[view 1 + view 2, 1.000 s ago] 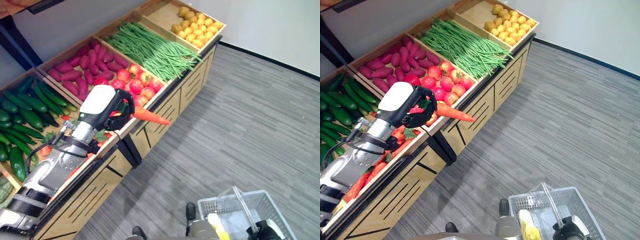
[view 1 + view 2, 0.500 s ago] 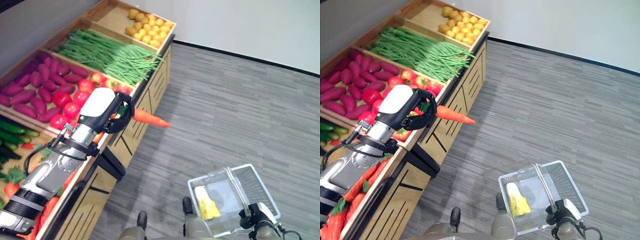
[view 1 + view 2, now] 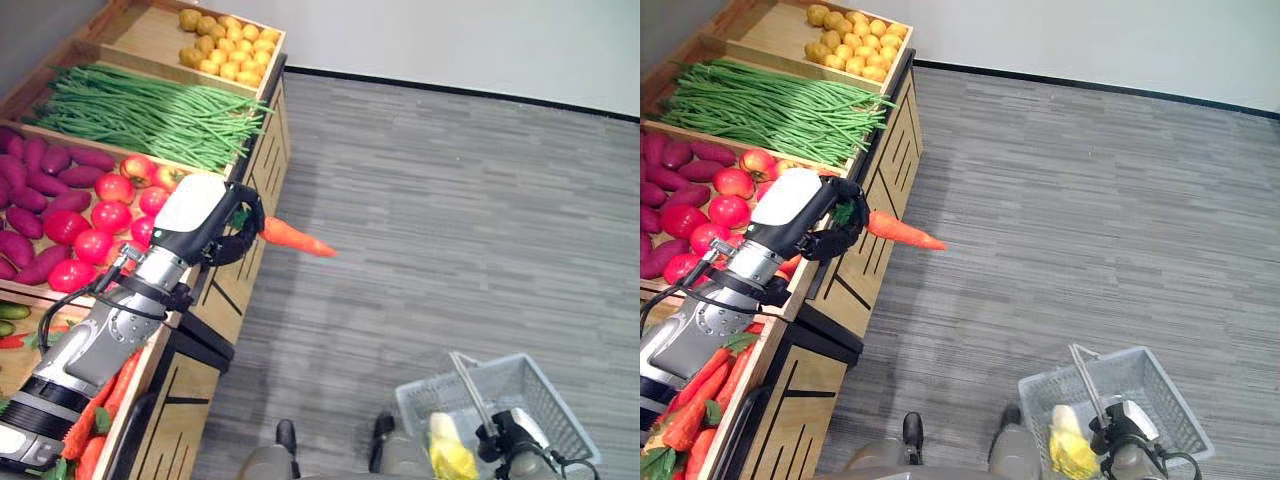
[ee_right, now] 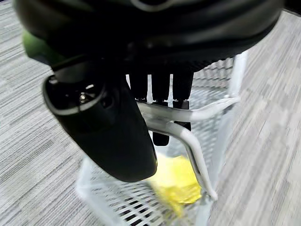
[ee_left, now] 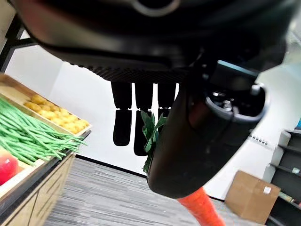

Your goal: Get the vegetables into the basket

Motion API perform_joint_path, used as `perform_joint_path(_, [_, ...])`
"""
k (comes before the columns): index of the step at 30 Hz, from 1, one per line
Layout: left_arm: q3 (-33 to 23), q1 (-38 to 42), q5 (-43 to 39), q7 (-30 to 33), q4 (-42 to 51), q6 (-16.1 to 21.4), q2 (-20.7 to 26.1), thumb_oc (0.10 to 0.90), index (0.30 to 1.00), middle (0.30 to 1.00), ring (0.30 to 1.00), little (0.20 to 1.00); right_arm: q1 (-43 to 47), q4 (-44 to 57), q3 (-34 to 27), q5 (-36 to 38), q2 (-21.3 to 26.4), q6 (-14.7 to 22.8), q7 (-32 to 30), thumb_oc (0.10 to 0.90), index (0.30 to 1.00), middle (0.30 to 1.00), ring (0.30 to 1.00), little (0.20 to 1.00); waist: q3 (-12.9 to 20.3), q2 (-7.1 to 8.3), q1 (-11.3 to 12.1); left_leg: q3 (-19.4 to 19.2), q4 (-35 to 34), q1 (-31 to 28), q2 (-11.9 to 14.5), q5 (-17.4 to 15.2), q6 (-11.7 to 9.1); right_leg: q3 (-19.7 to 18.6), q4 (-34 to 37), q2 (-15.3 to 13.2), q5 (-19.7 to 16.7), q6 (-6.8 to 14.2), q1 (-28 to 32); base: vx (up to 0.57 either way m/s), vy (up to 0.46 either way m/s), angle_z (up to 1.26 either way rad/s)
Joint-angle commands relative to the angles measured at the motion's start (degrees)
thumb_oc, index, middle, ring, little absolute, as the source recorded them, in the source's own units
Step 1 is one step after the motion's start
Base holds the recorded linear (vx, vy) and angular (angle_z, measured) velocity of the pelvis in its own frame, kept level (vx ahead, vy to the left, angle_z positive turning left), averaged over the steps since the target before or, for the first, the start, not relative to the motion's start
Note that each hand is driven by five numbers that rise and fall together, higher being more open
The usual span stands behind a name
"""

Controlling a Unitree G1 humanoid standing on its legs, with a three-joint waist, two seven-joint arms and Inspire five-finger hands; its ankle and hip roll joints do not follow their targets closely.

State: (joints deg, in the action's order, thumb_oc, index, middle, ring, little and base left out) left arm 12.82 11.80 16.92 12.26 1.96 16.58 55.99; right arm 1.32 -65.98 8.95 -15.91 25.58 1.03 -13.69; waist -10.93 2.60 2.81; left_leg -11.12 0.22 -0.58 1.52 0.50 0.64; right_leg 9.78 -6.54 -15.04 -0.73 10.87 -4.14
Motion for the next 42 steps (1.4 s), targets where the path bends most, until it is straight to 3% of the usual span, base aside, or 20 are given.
perform_joint_path(1, [-5.0, 4.0, -2.5, 2.3, 5.3, 3.0, 0.4, 0.4, 0.3, 0.3, 0.3, 0.3, 2.9, 5.0, 0.7, -1.2, 4.4, 2.5, -3.0, 0.4, 0.3, 0.3, 0.3, 0.3, 5.2, 1.75, -0.9, 1.6, -1.3, 4.0, 0.9, 0.5, -2.9, -0.2, 2.6, -0.8, -6.2, 1.2, -1.4, 0.0, -0.112, -0.39])
perform_joint_path(7, [-2.7, 3.0, -4.3, 1.9, 5.4, 4.0, -2.5, 0.4, 0.3, 0.3, 0.3, 0.3, 6.6, 15.7, 1.2, -0.9, 8.5, 3.5, -4.6, 0.4, 0.3, 0.3, 0.3, 0.3, 6.7, -0.07, -2.0, -0.4, -4.7, 3.5, 3.7, 3.6, -5.2, -0.6, 10.9, 2.2, -7.1, 0.8, -0.2, -0.01, -0.194, -0.42])
perform_joint_path(8, [0.1, 4.5, -5.2, 1.1, 5.2, 4.7, -4.2, 0.4, 0.3, 0.3, 0.3, 0.3, 8.3, 22.2, 1.5, -0.4, 10.5, 4.5, -5.2, 0.4, 0.3, 0.3, 0.3, 0.3, 6.7, -1.24, -2.9, -0.8, -4.9, 3.2, 4.9, 4.3, -5.9, -0.8, 11.2, 3.2, -6.7, 0.3, -0.2, -0.02, -0.172, -0.32])
perform_joint_path(16, [10.2, 9.6, -7.8, -1.9, 3.8, 5.3, -8.5, 0.4, 0.3, 0.3, 0.3, 0.3, 14.3, 35.1, 6.2, -0.8, 14.6, 7.4, -4.6, 0.4, 0.3, 0.3, 0.3, 0.3, 7.5, -3.03, -4.3, -2.0, -5.2, 1.6, 6.3, 4.8, -6.7, -1.7, 11.5, 4.6, -5.9, -0.4, 0.5, 0.01, -0.064, -0.11])
perform_joint_path(24, [18.0, 13.6, -5.5, -3.4, 0.4, 4.9, -12.9, 0.4, 0.3, 0.3, 0.3, 0.3, 18.7, 42.8, 9.0, 0.9, 13.5, 9.2, -4.2, 0.4, 0.3, 0.3, 0.3, 0.3, 8.6, -3.28, -5.1, -2.8, -5.2, 0.6, 6.6, 4.3, -6.8, -2.4, 11.5, 4.8, -5.8, -0.4, 1.1, 0.01, -0.007, -0.01])
perform_joint_path(29, [20.9, 13.7, 0.5, -4.0, -7.4, 2.4, -18.8, 0.4, 0.3, 0.3, 0.3, 0.3, 19.1, 50.6, 9.4, 3.0, 11.1, 10.1, -2.7, 0.4, 0.3, 0.3, 0.3, 0.3, 9.8, -2.82, -5.9, -3.5, -5.2, -0.4, 6.6, 3.5, -6.7, -3.1, 11.5, 4.8, -6.0, -0.2, 1.3, 0.03, -0.007, -0.13])
perform_joint_path(37, [21.3, 12.1, 10.2, -0.1, -16.8, -0.4, -22.7, 0.4, 0.3, 0.3, 0.3, 0.3, 17.9, 58.6, 10.7, 6.9, 7.7, 11.7, -0.9, 0.4, 0.3, 0.3, 0.3, 0.3, 10.5, -2.3, -5.9, -3.9, -5.2, -0.9, 6.6, 3.2, -6.6, -3.4, 11.5, 4.7, -6.1, -0.1, 1.6, 0.01, 0.002, -0.02])
perform_joint_path(42, [19.5, 10.1, 16.2, 2.8, -24.0, -4.2, -24.7, 0.4, 0.3, 0.3, 0.3, 0.3, 14.9, 66.8, 12.2, 13.3, 4.9, 13.5, 1.9, 0.4, 0.3, 0.3, 0.3, 0.3, 10.7, -1.83, -6.0, -4.2, -5.2, -0.9, 6.5, 3.2, -6.6, -3.6, 11.5, 4.6, -6.4, -0.1, 1.4, 0.0, 0.004, -0.02])
